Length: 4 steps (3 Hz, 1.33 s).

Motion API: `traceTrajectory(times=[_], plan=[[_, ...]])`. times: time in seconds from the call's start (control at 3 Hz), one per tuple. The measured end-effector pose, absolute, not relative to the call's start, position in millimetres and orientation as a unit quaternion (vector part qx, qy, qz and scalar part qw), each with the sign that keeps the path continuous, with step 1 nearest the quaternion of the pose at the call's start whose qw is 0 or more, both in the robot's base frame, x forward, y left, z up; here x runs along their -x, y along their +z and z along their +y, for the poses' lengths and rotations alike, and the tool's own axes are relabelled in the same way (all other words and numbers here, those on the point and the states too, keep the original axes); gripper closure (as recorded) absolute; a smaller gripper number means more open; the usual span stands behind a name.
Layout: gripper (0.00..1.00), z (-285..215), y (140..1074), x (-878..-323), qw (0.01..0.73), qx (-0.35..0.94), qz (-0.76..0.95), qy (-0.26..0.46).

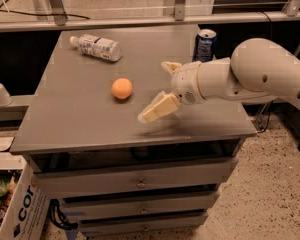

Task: Move orange near pepsi can

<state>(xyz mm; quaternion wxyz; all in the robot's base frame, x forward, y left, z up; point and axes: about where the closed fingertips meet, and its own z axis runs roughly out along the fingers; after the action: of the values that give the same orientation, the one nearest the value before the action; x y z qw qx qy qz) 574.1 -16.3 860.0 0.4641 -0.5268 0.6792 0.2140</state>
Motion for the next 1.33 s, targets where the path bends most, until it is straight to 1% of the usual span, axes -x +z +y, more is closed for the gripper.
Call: traceTrajectory(times=[0.67,1.33], plan=[[0.00,12,856,-595,0.486,0.513,0.668,0.235],[0.00,39,850,-599,0.494,0.502,0.660,0.263]])
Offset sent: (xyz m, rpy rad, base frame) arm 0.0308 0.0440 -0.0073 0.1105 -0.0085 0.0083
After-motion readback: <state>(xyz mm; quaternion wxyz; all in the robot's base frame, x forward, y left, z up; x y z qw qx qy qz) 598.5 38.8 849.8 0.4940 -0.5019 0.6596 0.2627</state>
